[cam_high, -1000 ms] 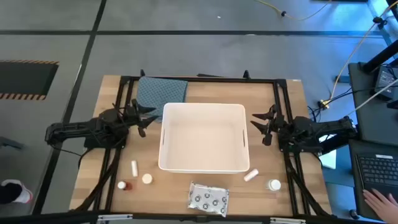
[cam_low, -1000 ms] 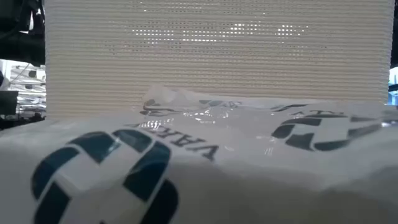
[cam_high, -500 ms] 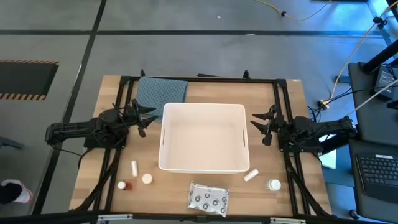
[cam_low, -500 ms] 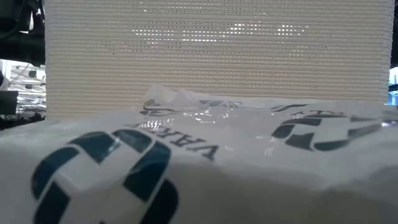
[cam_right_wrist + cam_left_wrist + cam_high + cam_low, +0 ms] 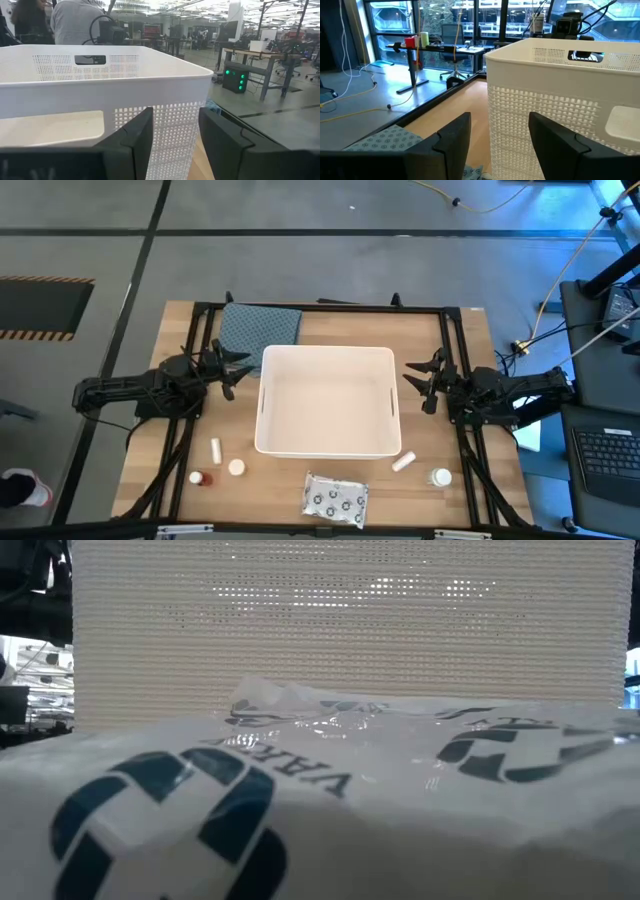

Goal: Pick & place medical supplies in basket/bin

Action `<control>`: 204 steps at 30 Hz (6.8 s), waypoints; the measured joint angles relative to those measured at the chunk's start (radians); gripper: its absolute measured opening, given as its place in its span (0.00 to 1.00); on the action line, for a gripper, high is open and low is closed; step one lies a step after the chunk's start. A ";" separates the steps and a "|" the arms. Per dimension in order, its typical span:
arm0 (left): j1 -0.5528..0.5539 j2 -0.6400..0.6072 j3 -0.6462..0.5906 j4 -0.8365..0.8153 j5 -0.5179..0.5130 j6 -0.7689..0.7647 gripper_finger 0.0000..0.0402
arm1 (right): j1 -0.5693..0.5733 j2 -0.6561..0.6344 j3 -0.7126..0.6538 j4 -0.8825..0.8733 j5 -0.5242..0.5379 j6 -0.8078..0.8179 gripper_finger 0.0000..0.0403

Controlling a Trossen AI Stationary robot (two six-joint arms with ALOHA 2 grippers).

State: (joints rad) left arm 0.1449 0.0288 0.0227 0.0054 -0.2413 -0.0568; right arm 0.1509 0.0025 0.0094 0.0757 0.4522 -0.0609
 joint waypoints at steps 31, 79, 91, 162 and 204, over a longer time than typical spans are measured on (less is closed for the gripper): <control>0.000 0.000 0.000 0.000 0.000 0.000 0.48 | 0.000 0.000 0.000 0.040 0.001 0.052 0.40; 0.000 0.000 0.000 -0.001 0.014 -0.144 0.48 | 0.000 0.000 0.000 0.701 0.000 0.367 0.40; 0.000 0.001 0.000 -0.008 0.068 -0.183 0.61 | 0.000 0.000 0.000 0.696 0.000 0.341 0.40; 0.000 0.939 1.260 -1.535 0.035 -0.660 0.73 | 0.000 0.000 0.000 0.634 0.001 0.261 0.40; -0.778 1.333 0.651 -0.876 0.447 -2.261 0.60 | 0.000 0.001 0.000 0.591 0.001 0.265 0.40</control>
State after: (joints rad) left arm -0.6334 1.3622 0.6738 -0.8706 0.2058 -2.3177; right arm 0.1505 0.0036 0.0093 0.6670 0.4530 0.2039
